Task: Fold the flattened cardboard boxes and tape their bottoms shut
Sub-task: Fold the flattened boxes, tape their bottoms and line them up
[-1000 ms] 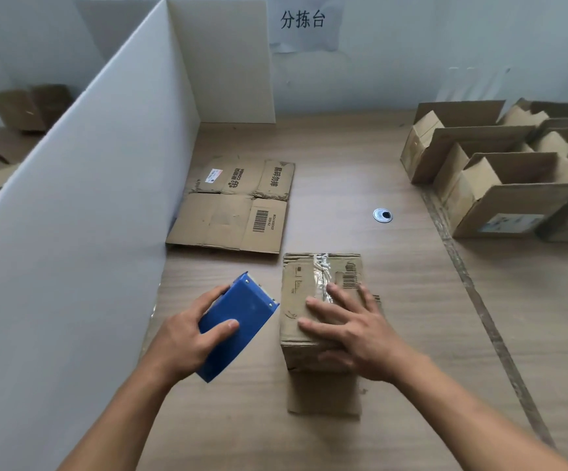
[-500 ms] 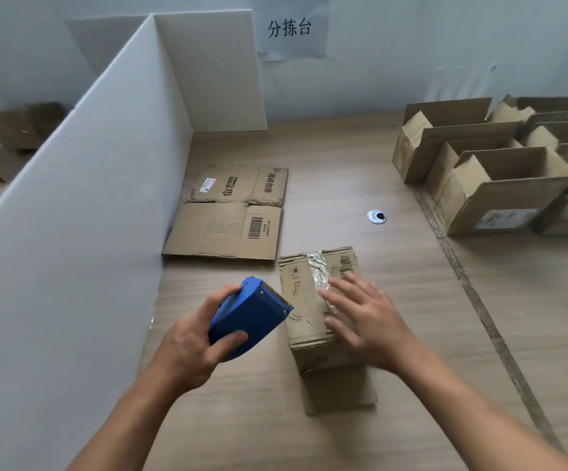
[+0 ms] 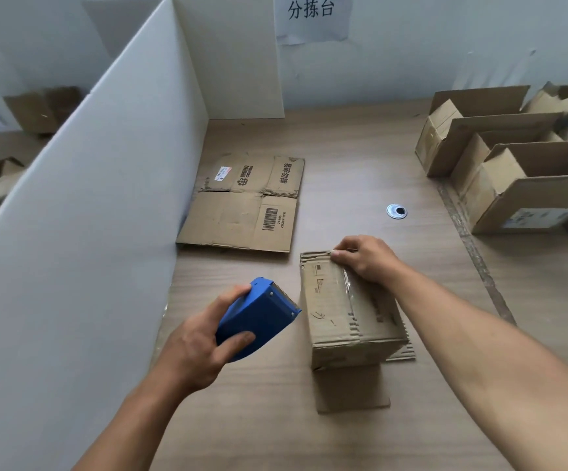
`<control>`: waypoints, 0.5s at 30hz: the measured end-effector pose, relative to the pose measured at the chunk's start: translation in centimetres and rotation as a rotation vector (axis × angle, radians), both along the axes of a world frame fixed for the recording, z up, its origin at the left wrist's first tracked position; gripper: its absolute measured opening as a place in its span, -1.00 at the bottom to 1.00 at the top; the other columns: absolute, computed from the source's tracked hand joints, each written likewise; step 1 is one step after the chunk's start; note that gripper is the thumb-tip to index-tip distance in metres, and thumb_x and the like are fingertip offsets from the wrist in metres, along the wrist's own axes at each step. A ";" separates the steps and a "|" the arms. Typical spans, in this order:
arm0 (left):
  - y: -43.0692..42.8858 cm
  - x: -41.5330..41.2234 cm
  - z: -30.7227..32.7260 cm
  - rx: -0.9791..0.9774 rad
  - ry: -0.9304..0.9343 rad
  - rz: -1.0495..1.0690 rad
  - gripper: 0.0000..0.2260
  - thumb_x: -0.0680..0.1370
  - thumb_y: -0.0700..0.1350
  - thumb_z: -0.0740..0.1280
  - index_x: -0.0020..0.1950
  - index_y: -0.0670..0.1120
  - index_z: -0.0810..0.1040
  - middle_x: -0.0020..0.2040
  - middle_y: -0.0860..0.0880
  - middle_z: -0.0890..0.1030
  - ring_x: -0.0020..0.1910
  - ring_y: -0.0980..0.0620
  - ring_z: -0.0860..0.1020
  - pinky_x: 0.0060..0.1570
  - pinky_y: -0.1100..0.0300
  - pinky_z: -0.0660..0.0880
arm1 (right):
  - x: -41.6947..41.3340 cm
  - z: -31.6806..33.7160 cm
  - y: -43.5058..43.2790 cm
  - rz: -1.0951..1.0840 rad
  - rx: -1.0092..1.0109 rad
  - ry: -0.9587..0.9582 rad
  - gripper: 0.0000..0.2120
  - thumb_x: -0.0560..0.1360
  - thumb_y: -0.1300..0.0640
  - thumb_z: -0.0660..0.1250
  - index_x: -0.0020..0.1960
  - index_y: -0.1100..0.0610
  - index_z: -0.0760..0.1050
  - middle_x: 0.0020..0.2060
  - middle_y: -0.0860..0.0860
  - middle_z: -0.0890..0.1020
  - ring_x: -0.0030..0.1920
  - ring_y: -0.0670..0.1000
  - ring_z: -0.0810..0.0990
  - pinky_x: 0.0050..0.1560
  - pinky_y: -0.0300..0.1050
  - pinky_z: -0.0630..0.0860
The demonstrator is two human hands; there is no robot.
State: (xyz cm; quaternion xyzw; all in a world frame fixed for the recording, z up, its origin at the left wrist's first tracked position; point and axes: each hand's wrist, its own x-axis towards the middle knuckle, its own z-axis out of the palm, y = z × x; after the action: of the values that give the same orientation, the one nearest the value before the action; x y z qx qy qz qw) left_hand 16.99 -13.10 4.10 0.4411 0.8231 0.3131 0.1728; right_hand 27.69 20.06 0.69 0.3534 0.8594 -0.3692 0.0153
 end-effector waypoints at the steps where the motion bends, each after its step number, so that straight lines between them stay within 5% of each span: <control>1: -0.2 -0.1 0.0 0.004 0.009 -0.006 -0.37 0.46 0.07 0.44 0.32 0.58 0.20 0.09 0.53 0.46 -0.03 0.36 0.49 -0.05 0.32 0.44 | -0.1 -0.1 -0.2 -0.025 0.019 0.004 -0.91 0.42 -0.26 0.40 -0.20 -0.29 0.57 -0.03 -0.11 0.67 0.18 0.04 0.57 0.23 0.02 0.48; 4: -0.3 -0.2 0.3 0.007 0.034 0.002 -0.38 0.45 0.10 0.41 0.31 0.60 0.17 0.11 0.61 0.39 -0.01 0.43 0.46 -0.05 0.33 0.41 | -0.5 -0.7 -0.4 -0.064 0.031 -0.011 -0.93 0.34 -0.35 0.29 -0.28 -0.42 0.50 -0.14 -0.17 0.61 0.18 0.07 0.53 0.22 0.16 0.48; 7: -0.1 0.0 0.4 0.024 0.054 -0.005 -0.36 0.48 0.07 0.44 0.29 0.62 0.16 0.09 0.63 0.37 -0.01 0.45 0.45 -0.05 0.33 0.40 | -0.6 -0.4 -0.3 -0.086 0.044 -0.023 -0.84 0.42 -0.32 0.21 -0.25 -0.34 0.50 -0.17 -0.12 0.57 0.19 0.15 0.50 0.21 0.18 0.47; 12: 0.5 0.6 1.2 0.030 0.097 -0.025 -0.33 0.49 0.05 0.46 0.26 0.66 0.14 0.06 0.63 0.38 -0.06 0.41 0.47 -0.11 0.41 0.38 | -0.5 0.6 -1.0 -0.013 0.074 -0.120 -0.68 0.63 -0.21 0.11 0.19 -0.17 0.56 0.26 -0.04 0.56 0.40 0.17 0.32 0.35 0.25 0.32; 15: 0.5 1.1 1.7 0.014 0.178 -0.022 -0.42 0.41 0.26 0.34 0.33 0.61 0.15 0.17 0.53 0.43 -0.06 0.20 0.48 -0.10 0.34 0.40 | 0.9 1.3 -1.4 -0.025 0.154 -0.017 -0.64 0.61 -0.20 0.19 0.37 -0.18 0.49 0.43 -0.08 0.43 0.49 0.09 0.24 0.44 0.22 0.24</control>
State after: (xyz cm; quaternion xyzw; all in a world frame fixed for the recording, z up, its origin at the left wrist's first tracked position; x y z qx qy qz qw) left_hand 18.04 -12.56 5.76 0.4774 0.8282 0.2762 0.0992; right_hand 28.60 18.65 1.96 0.3674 0.8806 -0.2989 -0.0094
